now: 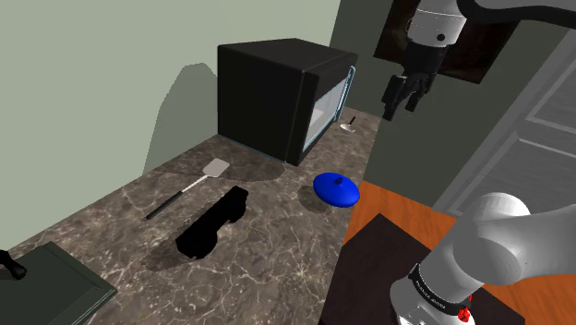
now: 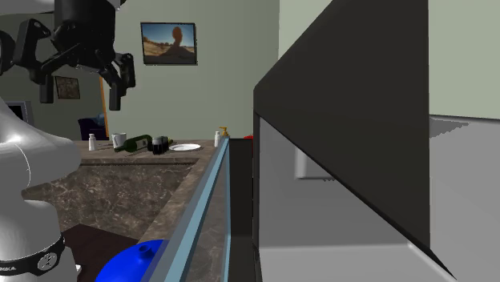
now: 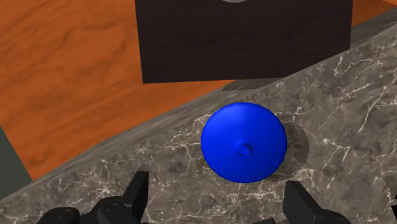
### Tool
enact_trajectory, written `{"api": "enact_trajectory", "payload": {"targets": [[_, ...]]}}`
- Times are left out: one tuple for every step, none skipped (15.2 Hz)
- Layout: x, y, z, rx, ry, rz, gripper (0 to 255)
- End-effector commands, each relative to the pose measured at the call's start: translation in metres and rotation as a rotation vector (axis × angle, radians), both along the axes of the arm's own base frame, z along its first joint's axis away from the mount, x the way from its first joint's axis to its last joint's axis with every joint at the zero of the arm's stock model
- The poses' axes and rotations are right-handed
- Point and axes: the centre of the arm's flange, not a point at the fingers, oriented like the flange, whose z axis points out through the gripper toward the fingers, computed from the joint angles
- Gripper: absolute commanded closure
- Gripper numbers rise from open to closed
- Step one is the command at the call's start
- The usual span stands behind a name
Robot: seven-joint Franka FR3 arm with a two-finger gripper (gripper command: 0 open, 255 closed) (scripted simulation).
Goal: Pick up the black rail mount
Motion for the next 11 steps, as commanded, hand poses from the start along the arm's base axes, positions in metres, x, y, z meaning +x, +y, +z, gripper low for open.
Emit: {"api": "enact_trajectory", "payload": {"targets": [[0.000,0.000,0.000,0.000,0.000,0.000,0],[0.000,0.011,-0.007,0.003,-0.001,-0.025,0],[0.000,0.021,-0.014,0.006,-0.002,-0.051,0],[0.000,0.032,-0.021,0.008,-0.002,-0.076,0],[0.001,0.042,-0.028,0.011,-0.003,-0.102,0],[0.002,0.053,-0.036,0.014,-0.004,-0.127,0],[0.003,0.064,-0.043,0.017,-0.005,-0.153,0],[0.004,0.074,-0.050,0.020,-0.006,-0.178,0],[0.006,0.085,-0.056,0.022,-0.006,-0.203,0],[0.008,0.095,-0.063,0.025,-0.007,-0.229,0],[0.010,0.106,-0.070,0.028,-0.008,-0.254,0]]}}
